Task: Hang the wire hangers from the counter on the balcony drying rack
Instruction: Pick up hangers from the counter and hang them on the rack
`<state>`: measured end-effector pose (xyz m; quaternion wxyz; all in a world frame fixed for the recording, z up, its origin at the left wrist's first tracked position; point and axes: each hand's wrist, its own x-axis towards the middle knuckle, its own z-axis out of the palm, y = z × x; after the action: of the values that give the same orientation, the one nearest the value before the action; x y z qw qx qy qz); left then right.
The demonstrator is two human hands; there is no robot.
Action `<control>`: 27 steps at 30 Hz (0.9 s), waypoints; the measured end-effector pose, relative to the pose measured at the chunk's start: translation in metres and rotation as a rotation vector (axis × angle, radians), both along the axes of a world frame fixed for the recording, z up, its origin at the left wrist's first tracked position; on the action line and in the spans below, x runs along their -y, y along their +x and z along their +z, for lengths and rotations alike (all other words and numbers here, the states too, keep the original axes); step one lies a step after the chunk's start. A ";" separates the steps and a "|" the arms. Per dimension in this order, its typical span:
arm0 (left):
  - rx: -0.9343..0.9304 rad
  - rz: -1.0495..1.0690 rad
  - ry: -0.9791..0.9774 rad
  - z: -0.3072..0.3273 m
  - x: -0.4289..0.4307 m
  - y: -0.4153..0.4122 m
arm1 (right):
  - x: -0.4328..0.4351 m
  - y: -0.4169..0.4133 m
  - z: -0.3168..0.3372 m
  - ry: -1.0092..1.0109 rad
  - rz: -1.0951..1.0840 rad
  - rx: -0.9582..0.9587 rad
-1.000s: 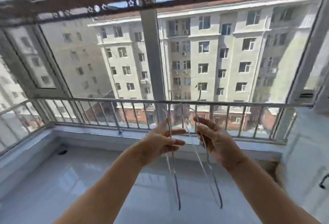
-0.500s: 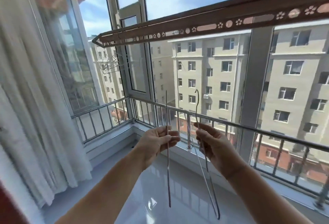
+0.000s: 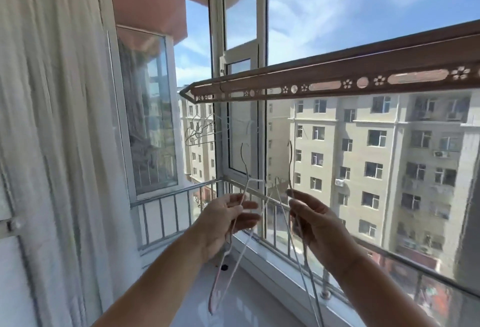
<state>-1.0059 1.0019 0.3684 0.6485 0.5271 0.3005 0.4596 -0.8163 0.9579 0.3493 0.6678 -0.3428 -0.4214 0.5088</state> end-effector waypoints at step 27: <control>-0.067 -0.052 0.106 0.079 -0.445 0.001 | -0.386 -0.018 0.095 0.120 -0.387 0.200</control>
<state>-1.0054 1.4468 0.4476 0.6208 0.5835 0.2834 0.4402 -0.8344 1.3437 0.4441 0.7271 -0.4257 -0.4412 0.3089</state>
